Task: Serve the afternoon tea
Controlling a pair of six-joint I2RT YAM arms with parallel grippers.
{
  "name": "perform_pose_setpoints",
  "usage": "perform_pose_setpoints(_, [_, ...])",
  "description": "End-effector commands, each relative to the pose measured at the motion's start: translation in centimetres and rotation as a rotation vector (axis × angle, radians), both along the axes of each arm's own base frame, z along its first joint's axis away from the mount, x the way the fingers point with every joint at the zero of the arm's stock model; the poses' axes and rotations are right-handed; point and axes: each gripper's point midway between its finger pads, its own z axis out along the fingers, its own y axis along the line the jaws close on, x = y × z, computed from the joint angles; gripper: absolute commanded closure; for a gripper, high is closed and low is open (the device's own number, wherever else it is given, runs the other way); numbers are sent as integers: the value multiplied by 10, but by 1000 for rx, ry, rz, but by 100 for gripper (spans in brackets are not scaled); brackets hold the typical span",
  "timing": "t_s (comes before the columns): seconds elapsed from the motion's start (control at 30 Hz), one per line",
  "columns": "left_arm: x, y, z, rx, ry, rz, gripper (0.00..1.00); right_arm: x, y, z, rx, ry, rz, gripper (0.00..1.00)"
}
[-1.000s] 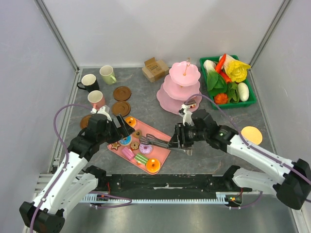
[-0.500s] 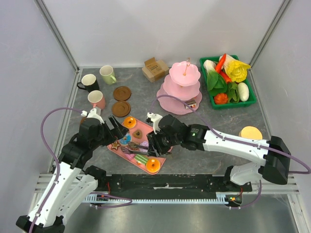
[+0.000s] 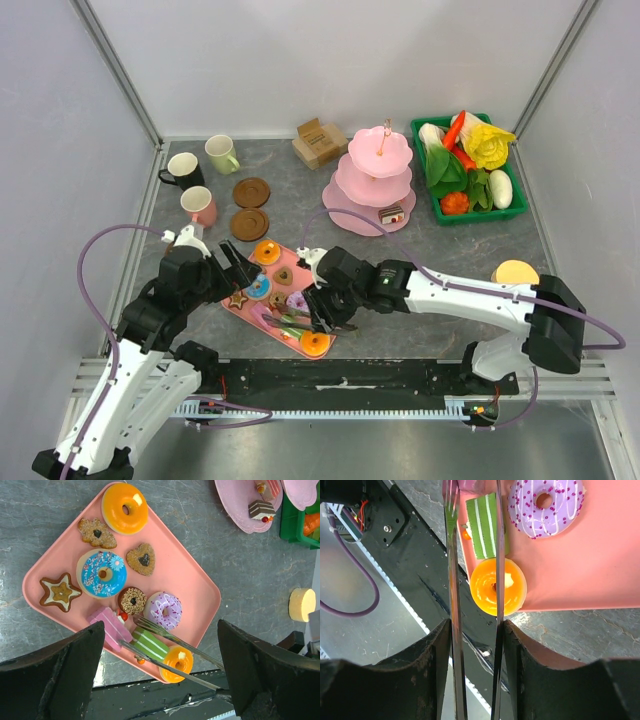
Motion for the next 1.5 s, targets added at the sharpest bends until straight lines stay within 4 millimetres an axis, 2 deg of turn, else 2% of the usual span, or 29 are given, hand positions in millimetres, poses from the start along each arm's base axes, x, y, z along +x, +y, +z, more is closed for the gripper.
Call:
perform_pose_setpoints(0.0, [2,1,8,-21,-11,25,1,1,16,9,24,-13,34,49])
perform_pose_setpoints(0.27, [2,1,7,-21,-14,24,1,2,29,12,43,1,58,53])
perform_pose_setpoints(0.4, [3,0,7,-21,-12,23,1,1,32,11,42,14,61,63])
perform_pose_setpoints(0.5, [3,0,7,-22,-14,21,1,1,33,12,45,16,52,66])
perform_pose_setpoints(0.77, [5,-1,12,-31,-27,23,1,2,31,35,101,-5,28,76])
perform_pose_setpoints(1.03, [7,-2,20,-36,-49,19,1,7,25,60,164,-33,-21,78])
perform_pose_setpoints(1.27, [8,-2,27,-44,-69,21,1,33,4,75,211,-38,-143,79])
perform_pose_setpoints(1.47, [11,-4,31,-47,-86,16,1,78,-34,85,245,-67,-313,79])
